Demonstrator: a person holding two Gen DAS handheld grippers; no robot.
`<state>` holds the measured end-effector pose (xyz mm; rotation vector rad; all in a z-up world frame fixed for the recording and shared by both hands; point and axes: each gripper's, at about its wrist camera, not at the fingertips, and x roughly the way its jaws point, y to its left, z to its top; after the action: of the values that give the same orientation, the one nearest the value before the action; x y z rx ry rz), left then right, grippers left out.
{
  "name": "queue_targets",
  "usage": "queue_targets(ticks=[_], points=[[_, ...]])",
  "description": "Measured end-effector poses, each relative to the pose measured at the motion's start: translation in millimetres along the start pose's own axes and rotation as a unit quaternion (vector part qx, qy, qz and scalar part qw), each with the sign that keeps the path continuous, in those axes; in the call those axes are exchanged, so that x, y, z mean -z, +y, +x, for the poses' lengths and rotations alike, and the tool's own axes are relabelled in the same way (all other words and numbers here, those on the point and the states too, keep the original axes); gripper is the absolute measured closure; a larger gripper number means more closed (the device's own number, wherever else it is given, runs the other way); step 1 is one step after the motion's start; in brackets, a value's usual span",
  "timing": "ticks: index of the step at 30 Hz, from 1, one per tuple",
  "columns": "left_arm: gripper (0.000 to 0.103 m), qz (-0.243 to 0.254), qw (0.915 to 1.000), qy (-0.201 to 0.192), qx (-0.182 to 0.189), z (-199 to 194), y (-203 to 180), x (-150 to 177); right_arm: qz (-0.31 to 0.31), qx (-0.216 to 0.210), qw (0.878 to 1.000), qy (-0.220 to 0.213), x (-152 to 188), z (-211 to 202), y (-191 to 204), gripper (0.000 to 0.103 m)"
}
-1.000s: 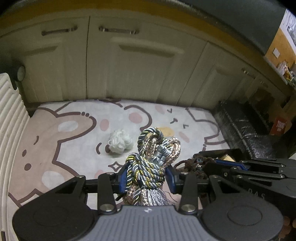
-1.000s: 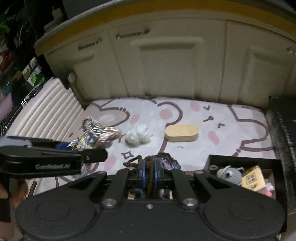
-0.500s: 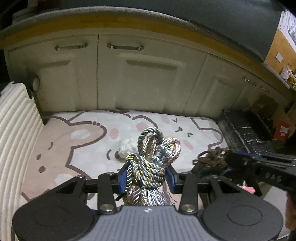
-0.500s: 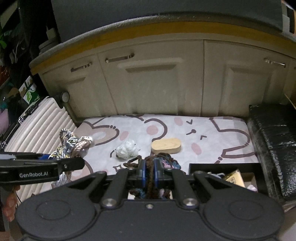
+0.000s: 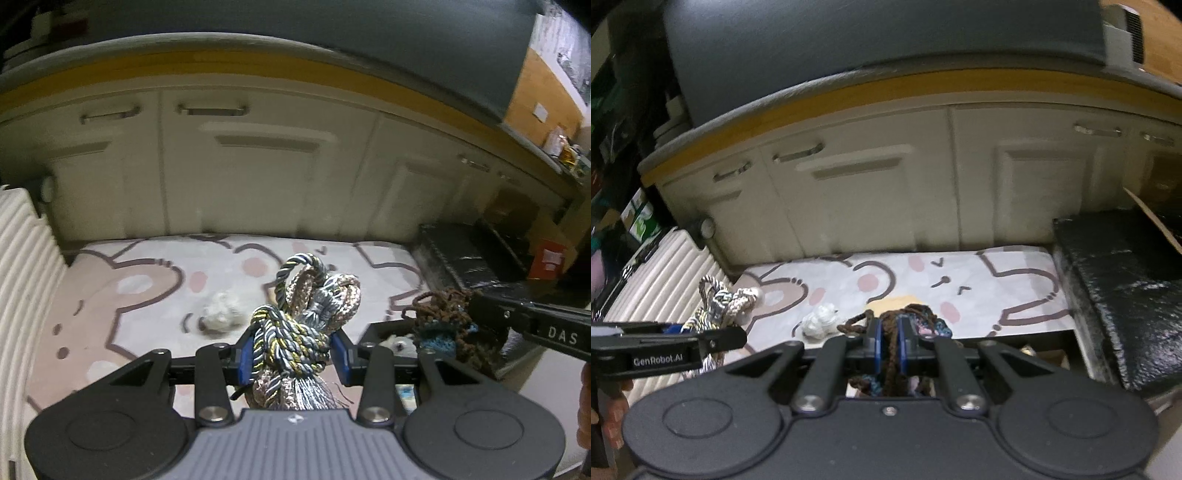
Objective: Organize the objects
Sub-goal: 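Lift and carry the rope and yarn bundle with both tools toward the black box, then lower the rope and yarn bundle into the black box and open both tools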
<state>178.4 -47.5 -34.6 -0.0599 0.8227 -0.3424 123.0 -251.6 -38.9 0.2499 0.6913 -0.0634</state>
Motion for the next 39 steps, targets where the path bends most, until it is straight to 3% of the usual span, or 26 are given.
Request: queue_targets(ticks=[19, 26, 34, 39], points=[[0.060, 0.000, 0.9926, 0.068, 0.101, 58.8, -86.3, 13.2, 0.073, 0.059, 0.996, 0.002, 13.8, -18.2, -93.9, 0.093], [0.060, -0.061, 0.9840, 0.125, 0.112, 97.5, -97.3, 36.9, 0.070, 0.057, 0.995, 0.039, 21.6, -0.3, -102.5, 0.093], [0.060, -0.140, 0.9733, 0.141, 0.115, 125.6, -96.7, 52.2, 0.078, 0.056, 0.993, 0.064, 27.9, 11.6, -112.2, 0.093], [0.056, -0.145, 0.9731, 0.148, 0.100, 135.9, -97.7, 60.3, 0.083, 0.056, 0.992, 0.081, 32.8, 20.4, -116.6, 0.093]])
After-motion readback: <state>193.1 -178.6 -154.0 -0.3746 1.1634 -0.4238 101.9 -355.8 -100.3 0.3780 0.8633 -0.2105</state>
